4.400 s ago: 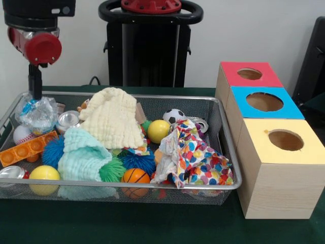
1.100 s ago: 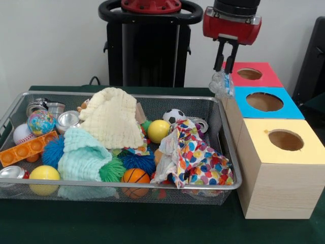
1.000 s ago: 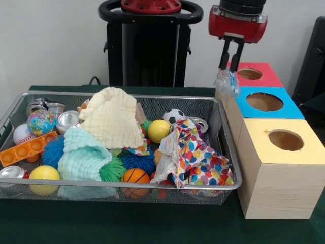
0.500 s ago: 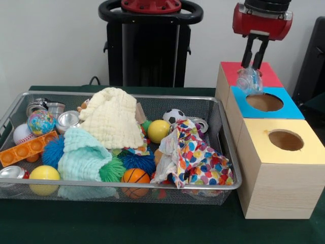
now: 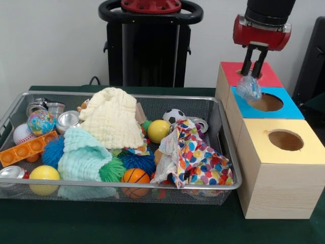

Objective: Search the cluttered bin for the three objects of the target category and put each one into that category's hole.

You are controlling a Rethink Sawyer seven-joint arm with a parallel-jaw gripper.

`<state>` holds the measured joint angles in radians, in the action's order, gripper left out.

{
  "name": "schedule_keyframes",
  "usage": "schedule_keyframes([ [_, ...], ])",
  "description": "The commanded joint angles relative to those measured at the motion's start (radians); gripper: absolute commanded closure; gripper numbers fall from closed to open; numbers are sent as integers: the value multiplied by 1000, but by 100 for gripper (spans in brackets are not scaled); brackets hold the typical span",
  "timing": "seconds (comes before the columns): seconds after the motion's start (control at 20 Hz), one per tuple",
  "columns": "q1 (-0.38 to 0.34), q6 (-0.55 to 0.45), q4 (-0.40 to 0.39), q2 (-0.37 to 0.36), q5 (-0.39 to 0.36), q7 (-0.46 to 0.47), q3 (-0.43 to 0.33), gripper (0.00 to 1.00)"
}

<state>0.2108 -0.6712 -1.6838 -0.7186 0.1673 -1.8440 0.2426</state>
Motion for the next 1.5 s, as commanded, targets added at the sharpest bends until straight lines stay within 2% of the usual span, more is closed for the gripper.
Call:
schedule_keyframes([
  [0.05,-9,51,44,92,32,-252,-26,100],
  [0.4,8,5,94,109,45,-264,-12,100],
  [0.8,-2,29,110,135,61,-248,-19,100],
  [1.05,15,42,93,131,70,-259,-11,100],
  [1.5,34,80,8,91,91,-259,-17,100],
])
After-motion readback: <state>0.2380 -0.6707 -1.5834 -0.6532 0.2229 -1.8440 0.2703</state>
